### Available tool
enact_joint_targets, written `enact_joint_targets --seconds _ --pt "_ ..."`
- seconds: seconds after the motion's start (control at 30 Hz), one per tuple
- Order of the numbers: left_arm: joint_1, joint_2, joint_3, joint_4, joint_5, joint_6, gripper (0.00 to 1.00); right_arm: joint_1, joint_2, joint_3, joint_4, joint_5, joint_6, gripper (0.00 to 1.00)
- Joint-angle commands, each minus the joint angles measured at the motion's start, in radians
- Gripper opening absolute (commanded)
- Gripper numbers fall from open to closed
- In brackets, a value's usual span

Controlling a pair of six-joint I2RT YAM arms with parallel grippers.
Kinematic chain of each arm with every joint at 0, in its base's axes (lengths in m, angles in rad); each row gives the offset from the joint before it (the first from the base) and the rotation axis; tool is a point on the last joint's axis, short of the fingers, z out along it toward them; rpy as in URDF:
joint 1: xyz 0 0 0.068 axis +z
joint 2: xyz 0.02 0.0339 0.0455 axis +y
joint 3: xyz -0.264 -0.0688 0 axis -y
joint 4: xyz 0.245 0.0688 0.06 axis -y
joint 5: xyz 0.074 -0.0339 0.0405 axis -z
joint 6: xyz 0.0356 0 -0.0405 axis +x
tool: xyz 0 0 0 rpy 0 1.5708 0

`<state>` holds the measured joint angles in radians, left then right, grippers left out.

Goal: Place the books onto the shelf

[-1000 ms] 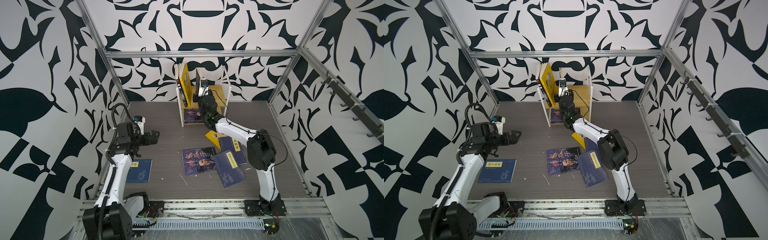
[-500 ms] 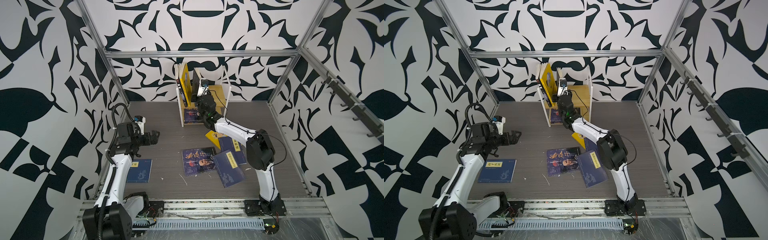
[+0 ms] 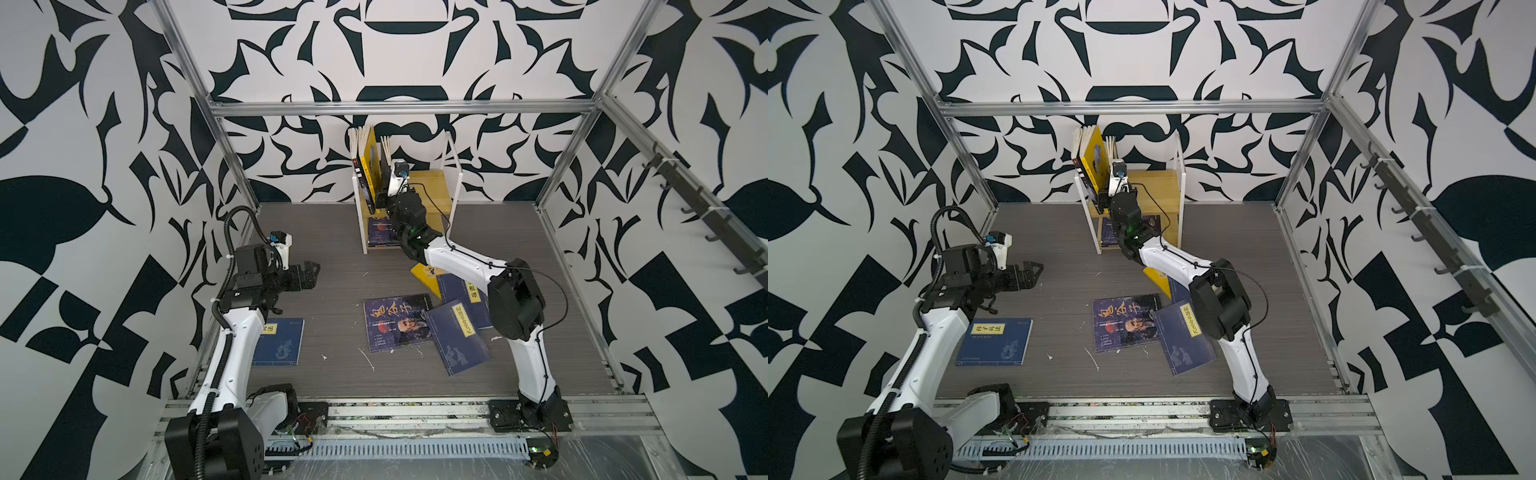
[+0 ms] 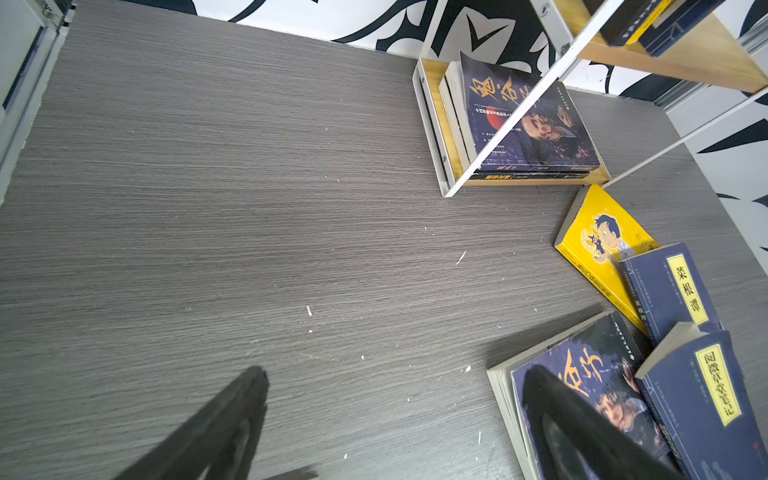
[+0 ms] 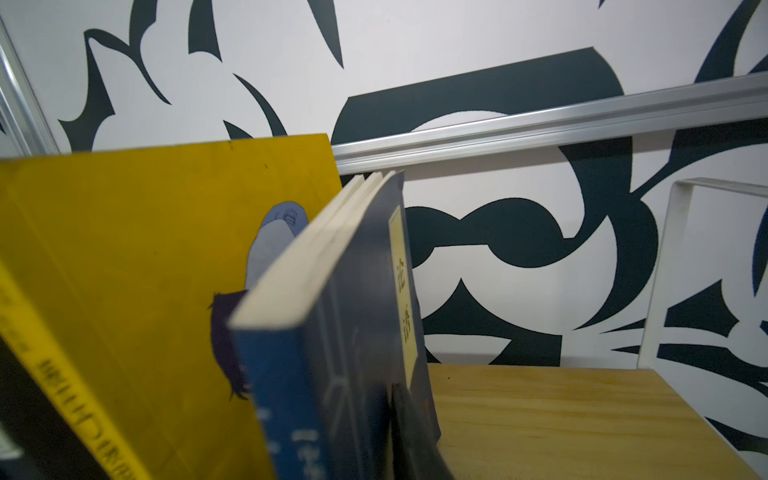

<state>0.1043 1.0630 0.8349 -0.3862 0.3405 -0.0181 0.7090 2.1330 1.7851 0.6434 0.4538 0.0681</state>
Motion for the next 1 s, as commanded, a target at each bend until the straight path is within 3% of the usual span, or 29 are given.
enact_joint_targets --seconds 0.0,0.2,0.67,0.97 --pt "-0.003 -0.005 0.001 -0.002 0.005 0.007 1.0 0.01 -0.056 -0.014 0.029 -0.017 -0.016 0.3" --pt "-0.002 -0.003 0.003 -0.002 0.008 0.007 1.0 0.018 -0.101 -0.091 0.044 -0.063 -0.067 0.38" --pt "-0.001 -0.01 -0.001 -0.001 0.004 0.009 1.0 0.07 -0.218 -0.257 0.059 -0.136 -0.249 0.41" --pt "0.001 -0.003 0.002 -0.004 0.002 0.011 1.0 0.098 -0.436 -0.537 0.022 -0.122 -0.205 0.38"
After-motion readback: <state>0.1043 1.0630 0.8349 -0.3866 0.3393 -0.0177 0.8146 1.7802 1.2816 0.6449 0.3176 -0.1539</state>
